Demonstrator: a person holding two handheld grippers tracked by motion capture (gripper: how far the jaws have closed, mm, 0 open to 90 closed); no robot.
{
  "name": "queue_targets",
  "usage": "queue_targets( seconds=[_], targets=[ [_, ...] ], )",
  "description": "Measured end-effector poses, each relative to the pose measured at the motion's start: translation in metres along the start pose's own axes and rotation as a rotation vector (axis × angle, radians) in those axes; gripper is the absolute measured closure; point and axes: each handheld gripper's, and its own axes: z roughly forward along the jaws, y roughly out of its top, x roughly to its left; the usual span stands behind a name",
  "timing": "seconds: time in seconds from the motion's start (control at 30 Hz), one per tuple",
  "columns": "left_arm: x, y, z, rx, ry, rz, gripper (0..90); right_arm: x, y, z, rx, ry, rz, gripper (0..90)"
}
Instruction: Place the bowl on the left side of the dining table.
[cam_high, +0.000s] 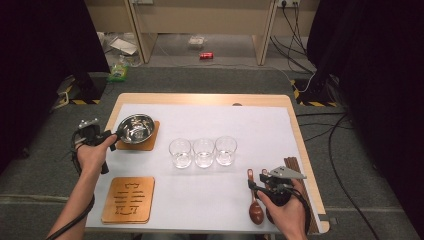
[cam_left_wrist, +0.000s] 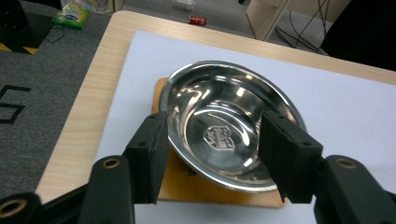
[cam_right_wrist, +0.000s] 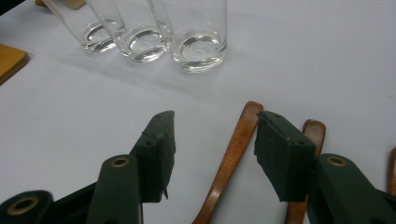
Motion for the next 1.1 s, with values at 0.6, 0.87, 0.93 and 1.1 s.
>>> queue_targets(
  seconds=[0.6, 0.87, 0.93, 1.1],
  targets=[
    [-0.025, -0.044, -0.049, 0.036, -0.137, 0.089, 41.1, -0.032, 0.018, 0.004, 0.21, -0.12, 0.122, 64.6],
    [-0.028, -0.045, -0.053, 0.04, -0.141, 0.1, 41.1, -0.043, 0.02, 0.014, 0.284, -0.157, 0.175, 68.1],
    [-0.028, -0.048, -0.051, 0.047, -0.141, 0.103, 41.0, -0.044, 0.022, 0.017, 0.293, -0.161, 0.174, 68.7],
    [-0.029, -0.048, -0.048, 0.05, -0.146, 0.098, 40.8, -0.048, 0.022, 0.025, 0.315, -0.171, 0.193, 69.6]
  ],
)
